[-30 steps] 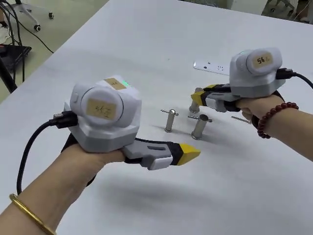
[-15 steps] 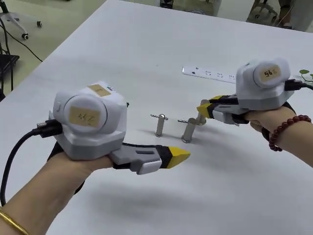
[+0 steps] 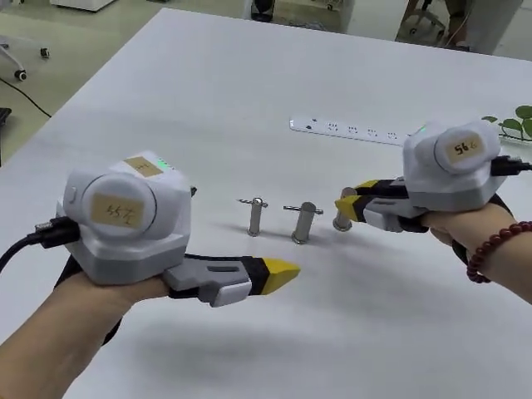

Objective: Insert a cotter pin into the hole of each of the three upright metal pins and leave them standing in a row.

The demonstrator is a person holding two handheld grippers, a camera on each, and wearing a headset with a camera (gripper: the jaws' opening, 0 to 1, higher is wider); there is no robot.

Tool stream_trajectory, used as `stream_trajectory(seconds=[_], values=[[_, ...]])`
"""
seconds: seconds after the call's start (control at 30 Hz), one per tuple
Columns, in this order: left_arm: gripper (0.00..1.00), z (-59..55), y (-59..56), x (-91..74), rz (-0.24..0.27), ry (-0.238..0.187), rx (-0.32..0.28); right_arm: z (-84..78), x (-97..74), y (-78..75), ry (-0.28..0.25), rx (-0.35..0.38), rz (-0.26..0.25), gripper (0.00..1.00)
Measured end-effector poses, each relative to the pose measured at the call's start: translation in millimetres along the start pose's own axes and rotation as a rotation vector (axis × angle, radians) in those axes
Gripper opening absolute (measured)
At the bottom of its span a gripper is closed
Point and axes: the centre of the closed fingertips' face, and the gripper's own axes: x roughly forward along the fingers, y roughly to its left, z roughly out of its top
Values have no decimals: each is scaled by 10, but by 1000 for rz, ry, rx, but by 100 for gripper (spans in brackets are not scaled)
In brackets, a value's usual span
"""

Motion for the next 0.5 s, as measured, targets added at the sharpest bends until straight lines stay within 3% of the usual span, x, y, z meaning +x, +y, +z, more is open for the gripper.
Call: stream_trajectory(seconds=[0.17, 0.5], values=[[99, 36, -92, -99, -2, -14, -1, -53, -124, 128, -5, 21, 5, 8], [99, -49, -153, -218, 0, -3, 6, -74, -192, 396, -22, 36, 41, 8]])
